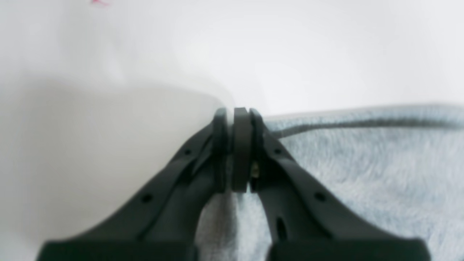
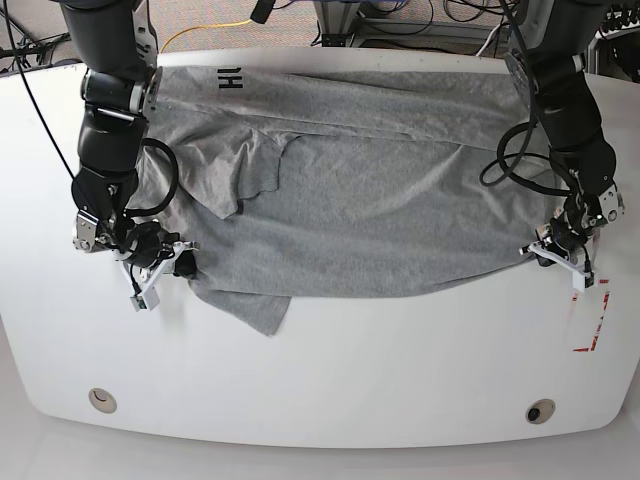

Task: Fold the T-shirt properly
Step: 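Move both grippers to the shirt's hem corners and grasp them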

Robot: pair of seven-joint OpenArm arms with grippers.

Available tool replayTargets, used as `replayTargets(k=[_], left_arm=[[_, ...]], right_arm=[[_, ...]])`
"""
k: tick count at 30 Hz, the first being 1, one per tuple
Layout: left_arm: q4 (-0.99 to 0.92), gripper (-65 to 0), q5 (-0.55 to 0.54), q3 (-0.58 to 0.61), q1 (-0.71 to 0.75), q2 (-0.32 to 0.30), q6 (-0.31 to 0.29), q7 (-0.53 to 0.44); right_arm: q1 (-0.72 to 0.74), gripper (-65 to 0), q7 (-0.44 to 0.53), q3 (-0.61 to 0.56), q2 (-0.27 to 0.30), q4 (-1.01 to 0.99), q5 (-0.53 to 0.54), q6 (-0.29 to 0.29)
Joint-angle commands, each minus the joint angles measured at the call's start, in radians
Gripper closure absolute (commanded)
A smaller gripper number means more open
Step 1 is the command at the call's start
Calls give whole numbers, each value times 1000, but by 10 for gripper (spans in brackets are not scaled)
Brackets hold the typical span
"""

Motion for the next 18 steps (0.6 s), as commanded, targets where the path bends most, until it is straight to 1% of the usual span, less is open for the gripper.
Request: replayTargets(k=[1,2,4,8,16,18], left_arm=[[30,0,2,24,-19,-8,-5,16],[55,0,2,24,-19,-8,-12,16],[113,0,4,24,0,-8,-29,18],[213,0,4,24,20,-8,-32,19],[357,0,4,26,76,-8,-36,19],[394,0,4,26,79,-8,-51,19]], right_arm=[[24,-35,-1,-1,10,19,3,6],[24,-32,-2,-2,10,19,7,6],[27,-2,-11,-2,10,19,9,6],[35,0,-41,-2,16,34,9,6],[-28,0,-123,-2,11,286,3,6],[-31,0,-143,-2,10,320,1,6]])
